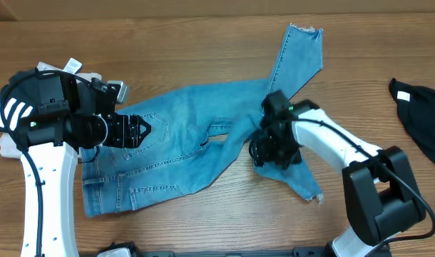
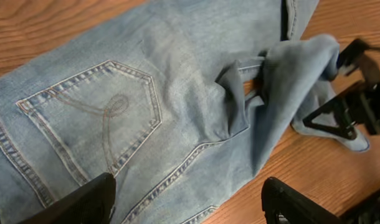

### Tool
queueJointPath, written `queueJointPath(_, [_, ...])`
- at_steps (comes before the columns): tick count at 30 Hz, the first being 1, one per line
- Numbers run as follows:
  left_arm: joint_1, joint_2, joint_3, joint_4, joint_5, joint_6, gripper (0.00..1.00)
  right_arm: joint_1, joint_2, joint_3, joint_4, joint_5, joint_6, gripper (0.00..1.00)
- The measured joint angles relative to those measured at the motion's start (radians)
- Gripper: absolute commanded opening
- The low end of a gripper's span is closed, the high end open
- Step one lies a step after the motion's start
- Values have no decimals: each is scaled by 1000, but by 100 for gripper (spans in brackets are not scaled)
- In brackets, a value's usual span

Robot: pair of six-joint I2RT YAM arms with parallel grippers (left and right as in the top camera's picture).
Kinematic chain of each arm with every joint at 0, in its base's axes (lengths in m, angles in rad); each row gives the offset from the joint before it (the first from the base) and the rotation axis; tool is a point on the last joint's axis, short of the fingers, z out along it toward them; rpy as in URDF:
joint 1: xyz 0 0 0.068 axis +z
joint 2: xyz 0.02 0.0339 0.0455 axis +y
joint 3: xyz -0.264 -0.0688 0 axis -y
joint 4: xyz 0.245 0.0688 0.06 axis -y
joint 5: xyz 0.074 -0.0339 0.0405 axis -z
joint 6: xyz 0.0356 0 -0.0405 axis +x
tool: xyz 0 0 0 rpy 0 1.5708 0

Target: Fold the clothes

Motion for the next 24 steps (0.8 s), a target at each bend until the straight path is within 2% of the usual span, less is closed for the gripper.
queueJointPath(2, [0,0,0,-1,0,0,78,0,-10,-61,59,55,47,60])
queueJointPath(4, [0,0,0,0,0,0,78,1,-25,-87,86,85,71,10])
queueJointPath(5, [0,0,0,0,0,0,78,0,-29,-94,91,92,71,4])
queueJointPath(8, [0,0,0,0,0,0,78,-10,-32,-101,57,169,115,4])
queueJointPath(11, [0,0,0,0,0,0,78,-31,-22,-71,-90,307,210,4])
queueJointPath(16, [0,0,0,0,0,0,78,-145,-14,97,-249,529,327,4])
queueJointPath(19, [0,0,0,0,-1,0,77,-233,-14,269,-282,658,355,4])
queueJointPath(24, [0,0,0,-1,-2,0,72,-299,-13,399,-325,717,319,4])
